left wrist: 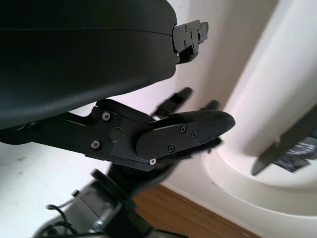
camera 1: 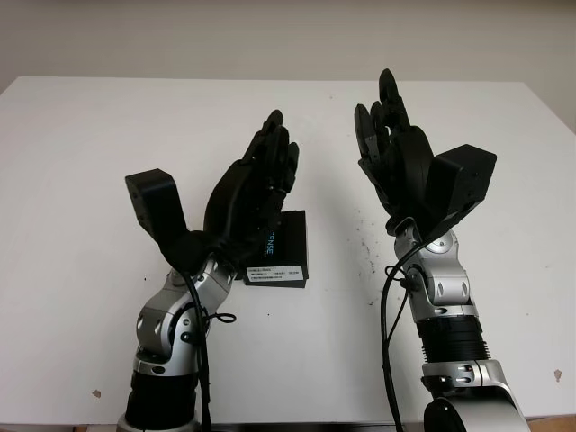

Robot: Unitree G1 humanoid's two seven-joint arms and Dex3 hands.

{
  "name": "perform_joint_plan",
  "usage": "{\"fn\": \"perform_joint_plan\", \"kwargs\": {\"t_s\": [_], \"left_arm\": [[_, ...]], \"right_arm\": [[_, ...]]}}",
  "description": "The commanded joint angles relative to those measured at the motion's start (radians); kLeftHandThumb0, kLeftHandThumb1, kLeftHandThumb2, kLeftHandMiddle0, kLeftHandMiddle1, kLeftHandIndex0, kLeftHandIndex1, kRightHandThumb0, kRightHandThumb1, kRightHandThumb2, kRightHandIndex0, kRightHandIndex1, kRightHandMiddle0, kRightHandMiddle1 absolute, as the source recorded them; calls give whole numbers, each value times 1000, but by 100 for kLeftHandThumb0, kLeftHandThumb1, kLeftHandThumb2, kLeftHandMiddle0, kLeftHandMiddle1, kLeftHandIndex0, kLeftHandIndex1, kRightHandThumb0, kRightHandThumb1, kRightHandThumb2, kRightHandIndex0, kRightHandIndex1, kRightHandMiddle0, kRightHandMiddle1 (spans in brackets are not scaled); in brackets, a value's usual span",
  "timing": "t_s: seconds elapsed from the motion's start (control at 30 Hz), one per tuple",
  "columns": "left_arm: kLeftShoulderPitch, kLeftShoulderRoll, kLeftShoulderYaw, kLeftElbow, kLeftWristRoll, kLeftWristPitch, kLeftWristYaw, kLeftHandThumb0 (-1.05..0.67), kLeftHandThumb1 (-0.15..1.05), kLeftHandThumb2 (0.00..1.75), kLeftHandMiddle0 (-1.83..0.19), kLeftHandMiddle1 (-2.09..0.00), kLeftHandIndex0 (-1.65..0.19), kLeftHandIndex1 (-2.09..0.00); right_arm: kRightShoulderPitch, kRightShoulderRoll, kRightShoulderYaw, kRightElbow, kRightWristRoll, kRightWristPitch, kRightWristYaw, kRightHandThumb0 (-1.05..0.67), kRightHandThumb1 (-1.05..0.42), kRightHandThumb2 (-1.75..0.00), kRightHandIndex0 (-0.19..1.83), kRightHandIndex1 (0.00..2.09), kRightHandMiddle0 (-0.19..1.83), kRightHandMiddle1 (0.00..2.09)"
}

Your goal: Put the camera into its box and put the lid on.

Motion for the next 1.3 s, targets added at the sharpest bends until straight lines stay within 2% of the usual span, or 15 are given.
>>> {"fn": "perform_joint_plan", "kwargs": {"t_s": [0.0,0.13,0.33,0.53,0.63,0.8,1.07,1.27], "left_arm": [[13,12,-22,30,33,-35,-20,-65,105,65,19,0,19,0],[20,14,-32,108,61,-59,-47,-66,105,65,19,0,19,0],[28,8,-35,184,82,-41,-39,-65,105,66,19,0,19,0],[38,7,-29,279,121,-103,-46,-61,105,74,19,0,19,0],[40,6,-25,292,132,-123,-44,-63,105,73,19,0,19,0],[29,-5,25,227,107,-148,-27,-61,105,71,19,0,19,0],[-56,69,153,49,64,-223,-14,-68,105,56,19,0,19,0],[-98,134,244,25,63,-318,9,-71,105,51,19,0,19,0]], "right_arm": [[1,3,-2,-19,9,2,-1,-72,-105,-43,-15,5,-12,4],[5,4,-1,-32,10,13,-3,-72,-105,-43,-15,5,-12,4],[8,5,-1,-33,9,9,-5,-72,-105,-42,-16,5,-12,4],[8,7,-4,-38,16,21,-8,-72,-105,-41,-16,5,-12,4],[9,6,-3,-41,14,24,-11,-72,-105,-42,-16,5,-12,4],[7,6,-4,-37,15,20,-11,-72,-105,-41,-15,6,-12,4],[7,-4,1,-38,10,34,1,-73,-105,-42,-17,5,-13,4],[15,3,8,-32,14,48,18,-72,-105,-43,-17,5,-14,4]]}}
